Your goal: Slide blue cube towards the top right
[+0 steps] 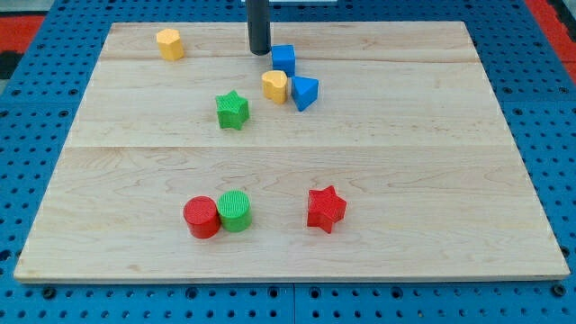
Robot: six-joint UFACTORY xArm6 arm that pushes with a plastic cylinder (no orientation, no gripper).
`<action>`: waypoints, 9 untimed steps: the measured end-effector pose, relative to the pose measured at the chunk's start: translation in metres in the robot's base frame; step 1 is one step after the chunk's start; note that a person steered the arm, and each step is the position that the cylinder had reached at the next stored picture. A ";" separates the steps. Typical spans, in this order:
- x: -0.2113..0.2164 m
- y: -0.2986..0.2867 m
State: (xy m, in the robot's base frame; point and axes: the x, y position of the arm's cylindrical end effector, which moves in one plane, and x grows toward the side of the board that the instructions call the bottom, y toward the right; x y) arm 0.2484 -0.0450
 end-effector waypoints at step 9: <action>0.054 0.107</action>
